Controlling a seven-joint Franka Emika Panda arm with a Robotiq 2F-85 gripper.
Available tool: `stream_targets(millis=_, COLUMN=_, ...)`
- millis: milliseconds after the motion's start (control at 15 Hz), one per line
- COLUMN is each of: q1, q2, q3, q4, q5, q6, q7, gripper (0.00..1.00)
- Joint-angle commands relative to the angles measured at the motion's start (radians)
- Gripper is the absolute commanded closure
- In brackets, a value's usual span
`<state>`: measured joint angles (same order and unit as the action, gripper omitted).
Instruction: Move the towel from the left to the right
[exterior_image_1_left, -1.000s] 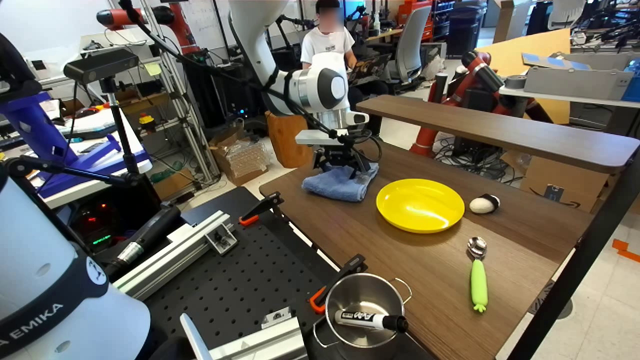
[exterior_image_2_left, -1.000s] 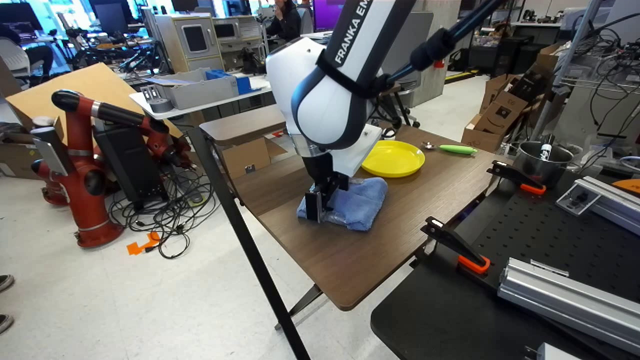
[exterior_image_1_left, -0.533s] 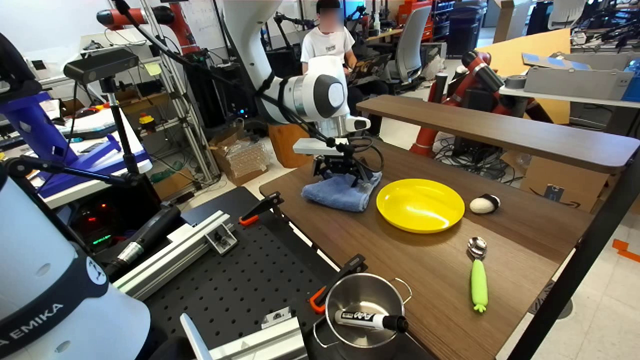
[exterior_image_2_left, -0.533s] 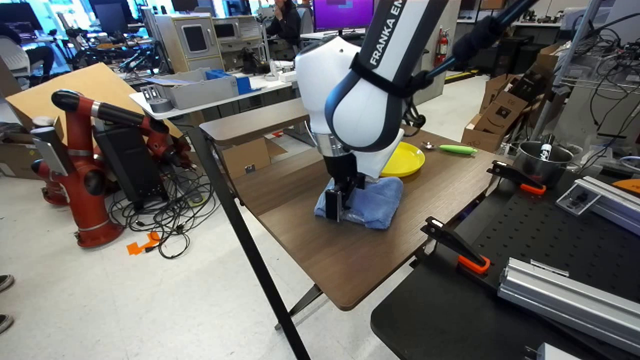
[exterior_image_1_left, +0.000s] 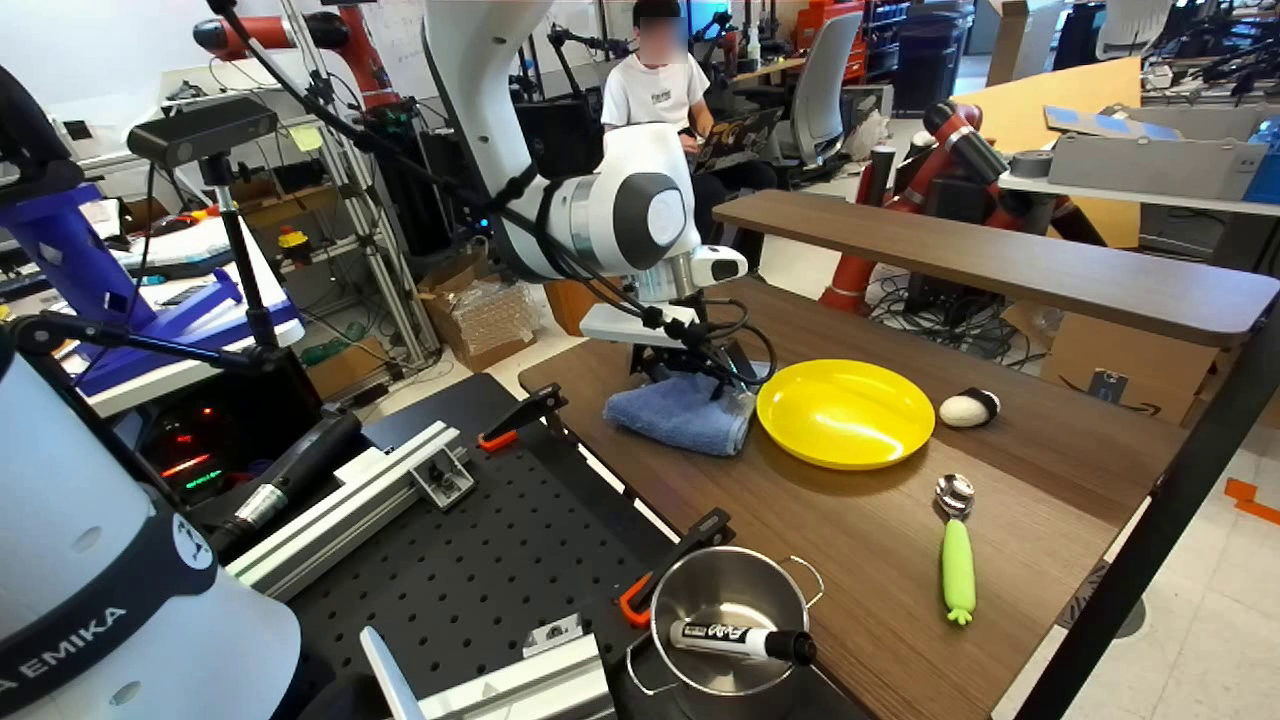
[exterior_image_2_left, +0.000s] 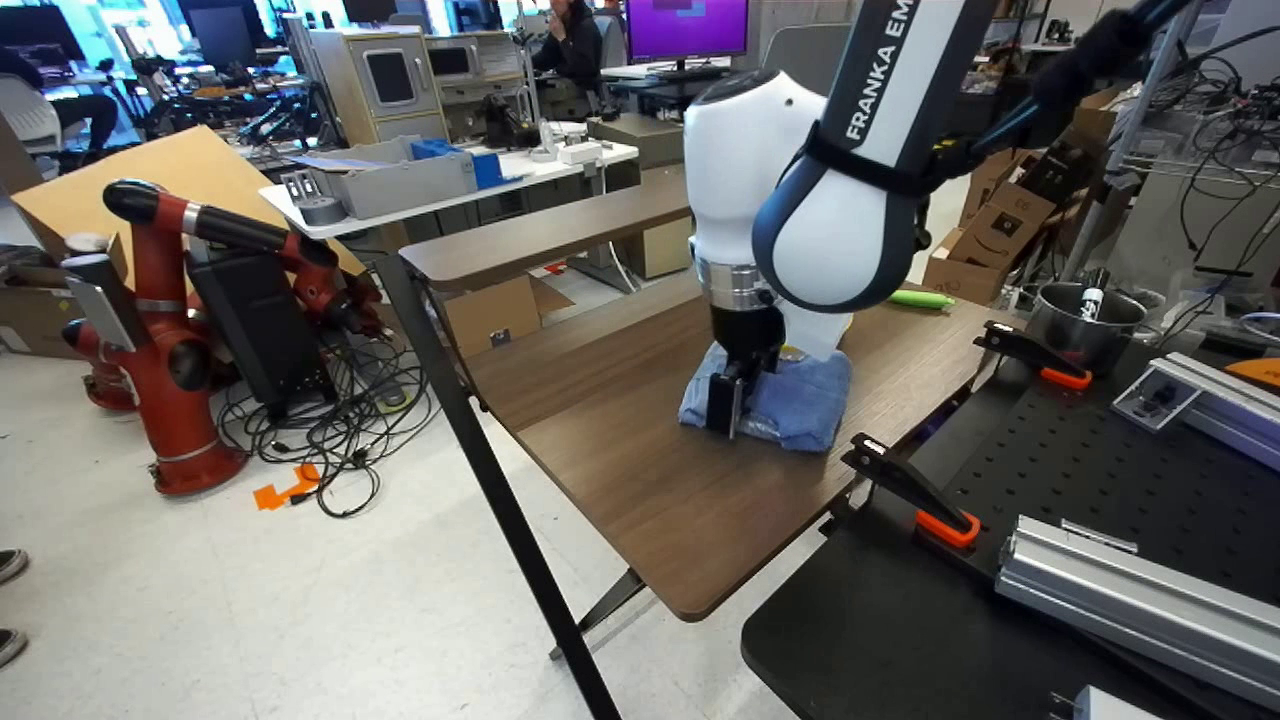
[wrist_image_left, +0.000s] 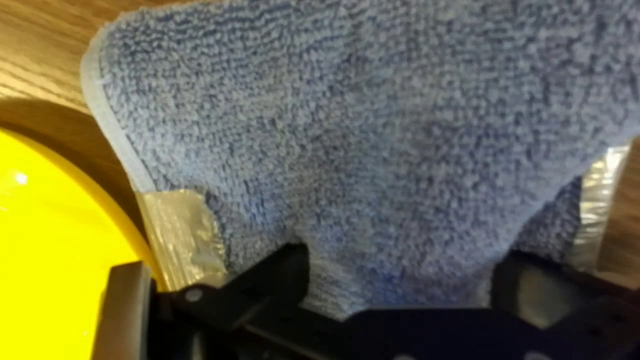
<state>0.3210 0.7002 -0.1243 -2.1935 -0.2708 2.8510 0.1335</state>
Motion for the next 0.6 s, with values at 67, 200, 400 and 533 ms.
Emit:
stream_targets(millis=67, q1=0.014, q2=0.004, q3=-0.053, q4=-0.093, q5=-0.016, q6=0.123, q7=0.0, gripper=0.0)
stream_targets(millis=200, q1=0.006, q2=-0.004, q3=-0.067, q4=-0.128, q5=-0.007, q6=0.167, q7=-0.01, gripper=0.0)
stream_targets(millis=400, q1=0.013, q2=-0.004, q3=-0.094, q4=-0.161, q5=0.003, q6=0.203, q7=-0.022, gripper=0.0)
stream_targets(millis=533, q1=0.015, q2=-0.009, q3=-0.102, q4=-0.179, q5=0.009, q6=0.224, q7=-0.029, gripper=0.0)
